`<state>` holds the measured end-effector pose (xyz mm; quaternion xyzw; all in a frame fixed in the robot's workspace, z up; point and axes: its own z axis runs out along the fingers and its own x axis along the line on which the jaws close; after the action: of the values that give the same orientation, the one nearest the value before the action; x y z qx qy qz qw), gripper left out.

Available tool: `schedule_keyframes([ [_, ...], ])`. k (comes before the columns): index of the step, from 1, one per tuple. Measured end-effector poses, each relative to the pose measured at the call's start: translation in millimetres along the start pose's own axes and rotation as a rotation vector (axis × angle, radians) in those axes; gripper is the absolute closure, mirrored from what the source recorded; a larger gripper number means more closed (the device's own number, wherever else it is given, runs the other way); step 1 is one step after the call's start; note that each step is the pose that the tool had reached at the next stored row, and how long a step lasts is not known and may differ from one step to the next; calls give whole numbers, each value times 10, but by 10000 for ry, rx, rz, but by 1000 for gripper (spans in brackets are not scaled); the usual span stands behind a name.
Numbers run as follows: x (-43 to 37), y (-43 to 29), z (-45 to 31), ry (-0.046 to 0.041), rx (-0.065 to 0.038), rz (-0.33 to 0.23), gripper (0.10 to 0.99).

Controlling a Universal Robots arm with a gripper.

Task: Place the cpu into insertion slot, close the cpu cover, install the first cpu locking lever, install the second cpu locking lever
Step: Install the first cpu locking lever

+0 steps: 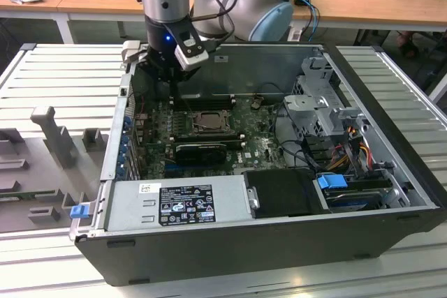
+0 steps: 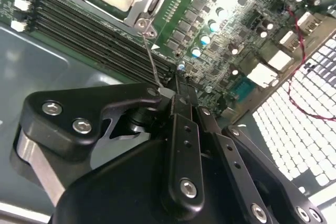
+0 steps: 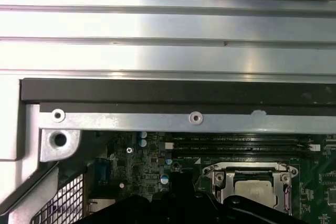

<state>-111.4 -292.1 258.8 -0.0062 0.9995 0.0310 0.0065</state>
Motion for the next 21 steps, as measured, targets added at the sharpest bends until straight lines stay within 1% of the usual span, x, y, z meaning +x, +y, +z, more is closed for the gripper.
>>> schedule_keyframes([
  [2,-51,5,3,5,0,2,980],
  [3,-100,5,3,7,-1,1,980],
  [4,-181,4,5,7,-1,4,980],
  [6,-243,3,5,8,0,0,980],
  [11,-435,1,8,17,-2,4,980],
  [13,-577,-2,15,33,-7,1,980],
  [15,-624,-3,22,31,-46,-5,980],
  [16,-629,-3,27,35,-96,-67,980],
  [17,-629,-3,30,42,-118,-166,980],
  [21,-639,-5,57,53,-133,-484,980],
])
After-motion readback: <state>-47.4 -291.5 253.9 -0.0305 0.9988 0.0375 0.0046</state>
